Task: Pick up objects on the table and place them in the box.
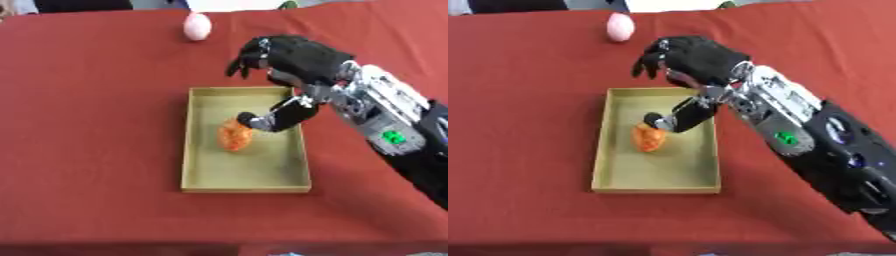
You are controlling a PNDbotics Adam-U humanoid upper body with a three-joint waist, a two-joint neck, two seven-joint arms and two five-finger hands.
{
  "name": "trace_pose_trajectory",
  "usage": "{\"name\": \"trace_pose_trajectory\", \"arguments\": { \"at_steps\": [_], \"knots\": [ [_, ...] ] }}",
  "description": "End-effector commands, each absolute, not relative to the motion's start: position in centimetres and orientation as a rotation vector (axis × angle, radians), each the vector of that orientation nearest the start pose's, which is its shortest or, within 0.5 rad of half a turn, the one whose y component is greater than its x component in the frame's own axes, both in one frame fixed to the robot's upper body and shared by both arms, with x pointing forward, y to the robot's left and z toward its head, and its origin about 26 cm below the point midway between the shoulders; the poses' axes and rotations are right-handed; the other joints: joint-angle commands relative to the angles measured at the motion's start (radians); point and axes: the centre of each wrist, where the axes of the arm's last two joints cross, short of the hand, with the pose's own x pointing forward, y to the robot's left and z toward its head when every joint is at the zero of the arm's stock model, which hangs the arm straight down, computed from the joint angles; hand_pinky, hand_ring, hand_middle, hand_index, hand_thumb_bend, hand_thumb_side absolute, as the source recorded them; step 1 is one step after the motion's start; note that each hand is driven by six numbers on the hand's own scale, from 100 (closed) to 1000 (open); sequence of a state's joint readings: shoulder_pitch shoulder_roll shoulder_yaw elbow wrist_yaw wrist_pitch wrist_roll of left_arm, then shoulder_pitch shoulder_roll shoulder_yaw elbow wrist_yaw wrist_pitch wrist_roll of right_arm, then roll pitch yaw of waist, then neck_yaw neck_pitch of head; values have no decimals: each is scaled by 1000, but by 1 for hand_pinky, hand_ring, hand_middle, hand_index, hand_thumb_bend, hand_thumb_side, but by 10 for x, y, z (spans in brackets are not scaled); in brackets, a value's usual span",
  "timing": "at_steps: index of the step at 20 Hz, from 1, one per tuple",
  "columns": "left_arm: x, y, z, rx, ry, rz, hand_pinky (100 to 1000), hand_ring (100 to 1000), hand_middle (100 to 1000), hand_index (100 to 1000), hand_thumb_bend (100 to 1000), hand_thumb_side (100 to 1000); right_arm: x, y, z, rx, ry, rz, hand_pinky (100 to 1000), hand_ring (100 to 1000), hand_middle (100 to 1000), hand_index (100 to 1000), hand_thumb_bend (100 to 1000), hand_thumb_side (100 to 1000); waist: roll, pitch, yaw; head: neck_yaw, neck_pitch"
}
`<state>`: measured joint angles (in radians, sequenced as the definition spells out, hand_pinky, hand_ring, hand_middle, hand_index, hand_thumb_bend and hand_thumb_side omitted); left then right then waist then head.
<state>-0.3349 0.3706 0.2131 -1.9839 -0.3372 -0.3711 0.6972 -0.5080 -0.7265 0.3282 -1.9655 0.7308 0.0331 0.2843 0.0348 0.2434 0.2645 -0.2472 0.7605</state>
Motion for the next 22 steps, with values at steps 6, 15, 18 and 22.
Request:
{"name": "trace_pose_trajectory", "arguments": {
  "at_steps": [6,15,18,22],
  "knots": [
    [299,308,246,-971,3143,-262,800,738,643,785,177,461,295,-301,266,1599,3003,-1335,663,845,547,742,265,671,10,4,-34,61,-54],
    [300,305,263,-1043,3121,-66,801,736,644,789,165,448,271,-367,255,1753,3016,-566,674,861,592,769,218,758,28,41,-82,147,-91],
    [300,304,274,-1108,3102,29,801,737,646,793,162,449,264,-379,250,1748,2953,-401,681,865,606,780,214,765,36,52,-99,172,-97],
    [299,302,294,-1208,3086,198,802,735,644,794,155,453,256,-392,240,1720,2888,-261,683,866,614,791,222,760,43,64,-129,198,-95]
  ]
}}
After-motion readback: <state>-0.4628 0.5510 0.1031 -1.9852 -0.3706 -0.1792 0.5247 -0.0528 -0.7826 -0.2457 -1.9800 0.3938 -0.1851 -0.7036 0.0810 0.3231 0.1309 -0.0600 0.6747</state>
